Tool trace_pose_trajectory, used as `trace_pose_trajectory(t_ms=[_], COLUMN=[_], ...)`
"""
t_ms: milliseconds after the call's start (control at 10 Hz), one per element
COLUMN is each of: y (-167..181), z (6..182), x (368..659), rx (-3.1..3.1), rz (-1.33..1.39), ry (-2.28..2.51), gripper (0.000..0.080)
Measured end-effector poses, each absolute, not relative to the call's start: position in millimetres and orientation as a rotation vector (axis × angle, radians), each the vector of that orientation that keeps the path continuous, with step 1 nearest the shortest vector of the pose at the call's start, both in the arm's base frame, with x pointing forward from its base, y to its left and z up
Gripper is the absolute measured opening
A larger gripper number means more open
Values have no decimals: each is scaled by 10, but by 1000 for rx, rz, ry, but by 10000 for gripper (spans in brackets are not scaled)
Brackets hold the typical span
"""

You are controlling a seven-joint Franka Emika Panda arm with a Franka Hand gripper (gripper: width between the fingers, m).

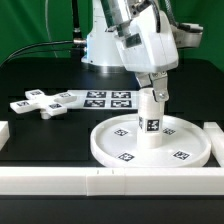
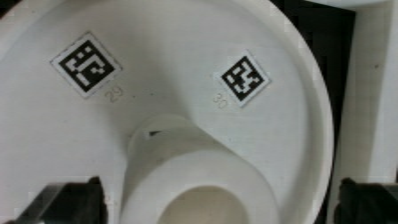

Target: Assemble round table

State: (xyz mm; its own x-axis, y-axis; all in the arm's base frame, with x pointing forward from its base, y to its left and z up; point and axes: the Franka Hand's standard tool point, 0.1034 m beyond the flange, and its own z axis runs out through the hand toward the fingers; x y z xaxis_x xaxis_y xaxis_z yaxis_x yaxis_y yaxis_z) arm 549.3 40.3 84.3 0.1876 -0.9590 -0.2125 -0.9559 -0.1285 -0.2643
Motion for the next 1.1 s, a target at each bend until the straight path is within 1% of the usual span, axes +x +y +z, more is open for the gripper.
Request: trace_pose_trajectory(t_ms=[200, 600, 1000, 1100], y=[407, 419, 410, 405], z=[833, 850, 840, 836], x=[5492, 5522, 5523, 5521], rx=[-2240, -2736, -2845, -2876], rz=[-40, -146, -186, -204], ry=[1676, 895, 528, 374], gripper=[649, 649, 649, 649])
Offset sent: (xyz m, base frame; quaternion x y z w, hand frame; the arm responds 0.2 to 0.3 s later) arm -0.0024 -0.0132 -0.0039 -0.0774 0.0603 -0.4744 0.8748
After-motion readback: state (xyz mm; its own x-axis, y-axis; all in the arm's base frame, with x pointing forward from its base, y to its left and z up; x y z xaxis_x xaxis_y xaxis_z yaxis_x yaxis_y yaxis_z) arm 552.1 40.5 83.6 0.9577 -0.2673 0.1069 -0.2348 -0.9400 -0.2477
